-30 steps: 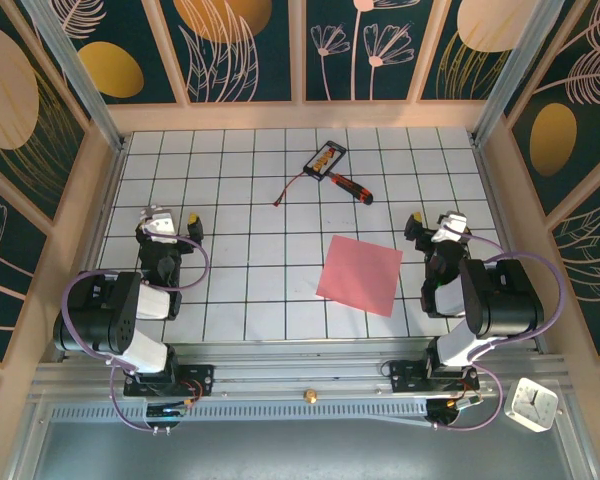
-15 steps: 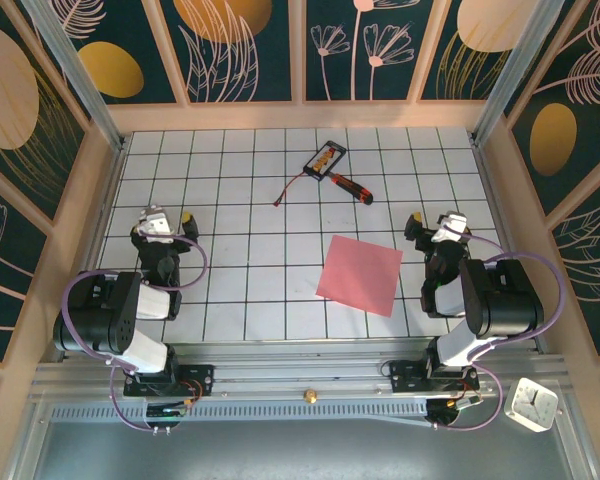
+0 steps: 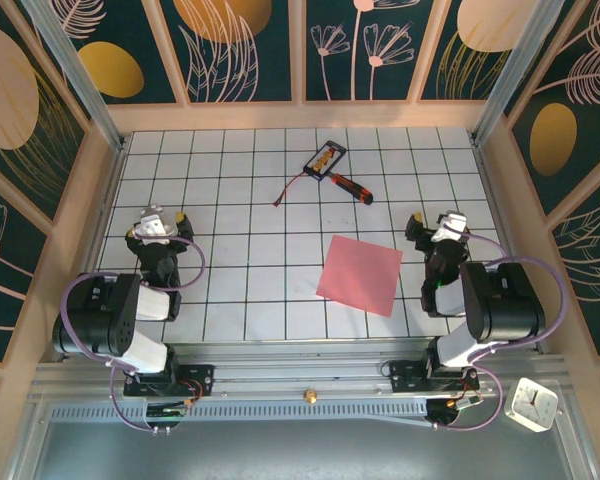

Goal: Fold a paper plane with a square sheet of paper (pick it up from the middle)
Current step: Move the square sheet of paper to the center of the table.

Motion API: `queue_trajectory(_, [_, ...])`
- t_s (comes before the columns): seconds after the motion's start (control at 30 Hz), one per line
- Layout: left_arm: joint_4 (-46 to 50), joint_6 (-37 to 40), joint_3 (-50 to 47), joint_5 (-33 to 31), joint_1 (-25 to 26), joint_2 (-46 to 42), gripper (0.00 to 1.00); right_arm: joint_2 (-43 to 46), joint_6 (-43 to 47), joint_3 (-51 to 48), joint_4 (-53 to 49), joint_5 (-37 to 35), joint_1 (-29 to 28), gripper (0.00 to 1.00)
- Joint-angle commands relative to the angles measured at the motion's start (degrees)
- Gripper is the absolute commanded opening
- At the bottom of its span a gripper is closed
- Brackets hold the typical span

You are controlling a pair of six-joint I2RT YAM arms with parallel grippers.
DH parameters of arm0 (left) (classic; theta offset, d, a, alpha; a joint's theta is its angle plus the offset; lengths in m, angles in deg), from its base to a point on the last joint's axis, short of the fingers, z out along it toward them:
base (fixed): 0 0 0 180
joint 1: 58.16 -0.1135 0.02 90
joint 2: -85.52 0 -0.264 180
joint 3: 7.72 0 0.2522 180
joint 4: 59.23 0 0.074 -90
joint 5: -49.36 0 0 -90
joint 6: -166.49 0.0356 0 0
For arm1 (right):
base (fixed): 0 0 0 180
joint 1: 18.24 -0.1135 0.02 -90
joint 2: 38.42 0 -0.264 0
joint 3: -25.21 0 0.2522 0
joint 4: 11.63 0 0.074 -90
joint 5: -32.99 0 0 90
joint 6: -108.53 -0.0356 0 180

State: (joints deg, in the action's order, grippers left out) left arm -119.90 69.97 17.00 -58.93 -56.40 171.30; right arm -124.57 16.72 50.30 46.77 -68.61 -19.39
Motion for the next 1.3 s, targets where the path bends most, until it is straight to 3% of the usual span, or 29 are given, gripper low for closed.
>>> queue_trajectory(0.0, [9.6, -0.9, 3.9, -1.2, -0.3, -6.4, 0.99, 9.9, -0.8, 6.6, -15.3, -5.4, -1.3, 0.96])
queue_trajectory(0.03, [16.4, -2.1, 6.7, -3.8, -0.3, -9.2, 0.99, 13.0, -5.2, 9.0, -22.3, -6.1, -0.3, 0.96])
queue_trajectory(0.1, [19.4, -4.4, 8.9, -3.6, -0.4, -12.5, 0.99, 16.3, -9.4, 13.7, -32.5, -5.5, 0.8, 0.97])
queue_trajectory(0.27, [37.6, -18.8, 19.0, 6.9, -0.4, -14.1, 0.97, 18.3, -17.4, 23.3, -56.3, -3.9, 0.1, 0.97])
queue_trajectory(0.4, [47.2, -28.1, 22.7, 14.6, 1.1, -12.9, 0.92, 19.8, -18.4, 24.2, -62.3, -0.4, -4.3, 0.96])
queue_trajectory(0.53, [61.5, -26.4, 31.0, 8.7, 9.4, -10.9, 0.92, 19.7, -15.4, 25.7, -64.9, 0.6, -10.3, 0.96])
queue_trajectory(0.67, [74.4, -25.2, 39.6, 10.0, 13.9, -5.8, 0.99, 14.8, -15.7, 30.0, -69.9, -1.6, -16.6, 0.97])
queue_trajectory(0.8, [87.6, -24.4, 47.9, 8.9, 18.4, -0.2, 0.99, 12.2, -17.6, 32.1, -73.6, 3.4, -19.1, 0.98])
queue_trajectory(0.87, [88.4, -26.1, 47.4, 9.8, 19.6, -0.4, 0.99, 11.9, -17.8, 32.5, -75.7, 7.1, -19.3, 0.97])
queue_trajectory(1.1, [76.5, -27.7, 36.3, 16.9, 19.6, -9.0, 0.99, 14.3, -17.8, 32.5, -82.4, 11.7, -21.6, 0.95])
queue_trajectory(1.17, [75.6, -25.7, 36.3, 21.0, 19.6, -9.3, 0.99, 15.4, -18.1, 31.7, -83.1, 9.6, -23.5, 0.95])
queue_trajectory(1.27, [78.5, -26.5, 40.1, 26.0, 19.8, -6.1, 0.96, 17.0, -16.5, 30.9, -84.3, 0.5, -29.7, 0.95])
